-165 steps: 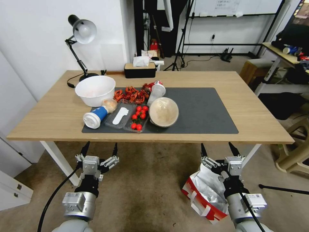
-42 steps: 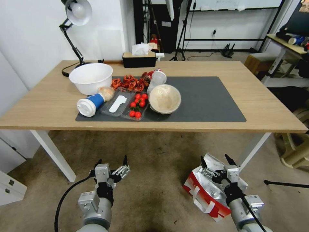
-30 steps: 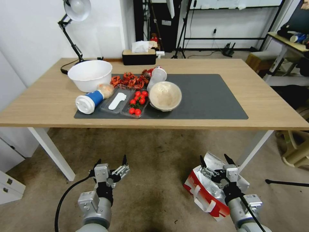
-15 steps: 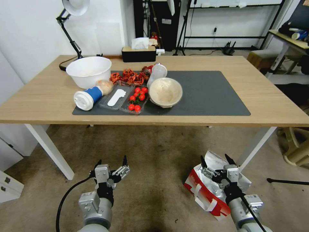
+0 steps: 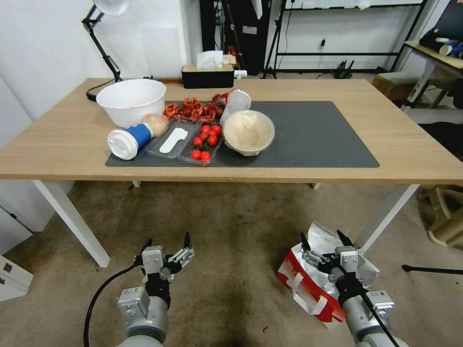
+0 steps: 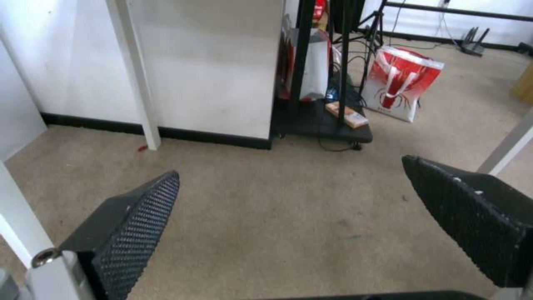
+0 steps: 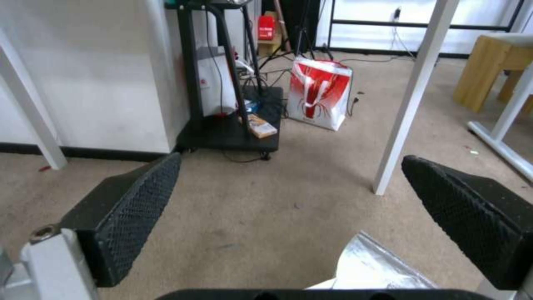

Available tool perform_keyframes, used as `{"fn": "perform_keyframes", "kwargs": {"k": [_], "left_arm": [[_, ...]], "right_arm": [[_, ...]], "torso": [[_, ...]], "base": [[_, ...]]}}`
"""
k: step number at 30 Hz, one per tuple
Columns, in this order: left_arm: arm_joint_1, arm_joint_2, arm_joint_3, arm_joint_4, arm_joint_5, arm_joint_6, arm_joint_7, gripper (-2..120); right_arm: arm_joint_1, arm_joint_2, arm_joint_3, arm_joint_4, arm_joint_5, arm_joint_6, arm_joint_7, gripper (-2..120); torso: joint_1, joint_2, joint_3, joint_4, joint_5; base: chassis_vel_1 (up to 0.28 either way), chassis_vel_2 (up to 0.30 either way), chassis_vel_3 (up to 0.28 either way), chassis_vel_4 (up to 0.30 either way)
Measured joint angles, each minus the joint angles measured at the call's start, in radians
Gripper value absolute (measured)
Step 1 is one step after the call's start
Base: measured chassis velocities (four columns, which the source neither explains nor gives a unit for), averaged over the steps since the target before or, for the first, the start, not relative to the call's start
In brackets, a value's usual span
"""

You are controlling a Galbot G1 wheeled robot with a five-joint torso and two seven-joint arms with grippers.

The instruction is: Pick up the food delivery bag from the floor and place it on the table.

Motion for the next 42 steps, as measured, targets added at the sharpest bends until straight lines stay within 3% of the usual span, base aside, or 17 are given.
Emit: {"fn": "perform_keyframes", "kwargs": {"k": [42], "left_arm": [[-0.005,-0.002,0.001,0.021,0.001,-0.011,0.004,100]], "right_arm": [[0.009,-0.009,0.003,-0.019,0.002,-0.002,-0.006,100]], "torso": [[-0.067,-0.177,-0.111,0.0,0.0]], "base": [[0.0,0.0,0.0,0.0]]}}
